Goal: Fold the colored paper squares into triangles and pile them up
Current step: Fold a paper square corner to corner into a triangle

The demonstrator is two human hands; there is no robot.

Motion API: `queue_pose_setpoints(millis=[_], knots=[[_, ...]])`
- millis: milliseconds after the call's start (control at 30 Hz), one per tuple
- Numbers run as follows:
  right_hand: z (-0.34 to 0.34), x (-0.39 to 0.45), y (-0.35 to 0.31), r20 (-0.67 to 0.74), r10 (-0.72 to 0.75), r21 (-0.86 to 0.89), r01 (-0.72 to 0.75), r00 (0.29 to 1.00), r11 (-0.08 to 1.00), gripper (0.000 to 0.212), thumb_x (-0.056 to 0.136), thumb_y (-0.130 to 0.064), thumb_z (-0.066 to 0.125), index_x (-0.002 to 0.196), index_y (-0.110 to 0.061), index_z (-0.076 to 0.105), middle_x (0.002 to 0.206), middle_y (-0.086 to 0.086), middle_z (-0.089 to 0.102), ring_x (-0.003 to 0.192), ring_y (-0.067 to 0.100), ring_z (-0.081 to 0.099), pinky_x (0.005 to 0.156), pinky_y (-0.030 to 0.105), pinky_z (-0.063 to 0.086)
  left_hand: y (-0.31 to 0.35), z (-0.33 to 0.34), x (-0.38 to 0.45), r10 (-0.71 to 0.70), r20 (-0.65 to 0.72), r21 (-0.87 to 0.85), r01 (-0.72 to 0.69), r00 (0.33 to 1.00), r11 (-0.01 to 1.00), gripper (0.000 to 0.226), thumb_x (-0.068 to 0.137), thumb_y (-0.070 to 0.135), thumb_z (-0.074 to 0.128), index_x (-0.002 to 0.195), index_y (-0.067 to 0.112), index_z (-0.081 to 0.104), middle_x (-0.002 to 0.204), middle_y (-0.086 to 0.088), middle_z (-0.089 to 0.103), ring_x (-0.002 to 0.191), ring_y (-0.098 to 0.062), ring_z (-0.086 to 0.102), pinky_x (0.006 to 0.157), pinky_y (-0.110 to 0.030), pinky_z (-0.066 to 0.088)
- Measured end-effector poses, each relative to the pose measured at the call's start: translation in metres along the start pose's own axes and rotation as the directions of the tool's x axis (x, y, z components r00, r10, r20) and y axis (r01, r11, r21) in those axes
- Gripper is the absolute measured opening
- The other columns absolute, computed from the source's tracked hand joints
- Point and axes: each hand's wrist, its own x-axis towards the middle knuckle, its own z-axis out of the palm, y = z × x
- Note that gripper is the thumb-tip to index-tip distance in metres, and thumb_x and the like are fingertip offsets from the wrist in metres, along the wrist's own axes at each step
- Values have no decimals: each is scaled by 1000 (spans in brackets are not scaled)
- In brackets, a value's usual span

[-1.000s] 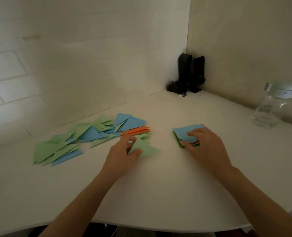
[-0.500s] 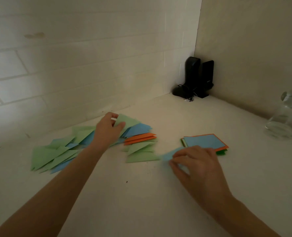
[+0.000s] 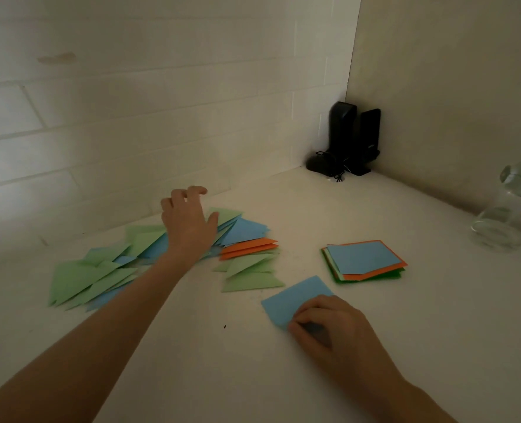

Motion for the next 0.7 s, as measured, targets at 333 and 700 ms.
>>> queue_pose_setpoints(millis=[333, 700], knots=[[-2, -1, -2, -28, -21, 26, 22, 999, 999, 15, 80, -42, 65, 73, -29, 63, 78, -18, 60, 75, 0, 56, 69, 22, 45, 40, -27, -143, 567, 337, -531, -346, 752, 773, 23, 89, 41, 52, 95, 24, 65, 99, 13, 58, 95, -2, 52, 84, -17, 42], [-2, -1, -4, -102, 86, 84, -78, 991, 993, 21, 70, -48, 67, 64, -35, 53, 73, -14, 58, 71, -1, 56, 65, 8, 41, 43, -26, -155, 427, 257, -582, -214, 867, 785, 11, 77, 26, 71, 76, 17, 64, 91, 13, 62, 89, -5, 59, 81, -24, 46]])
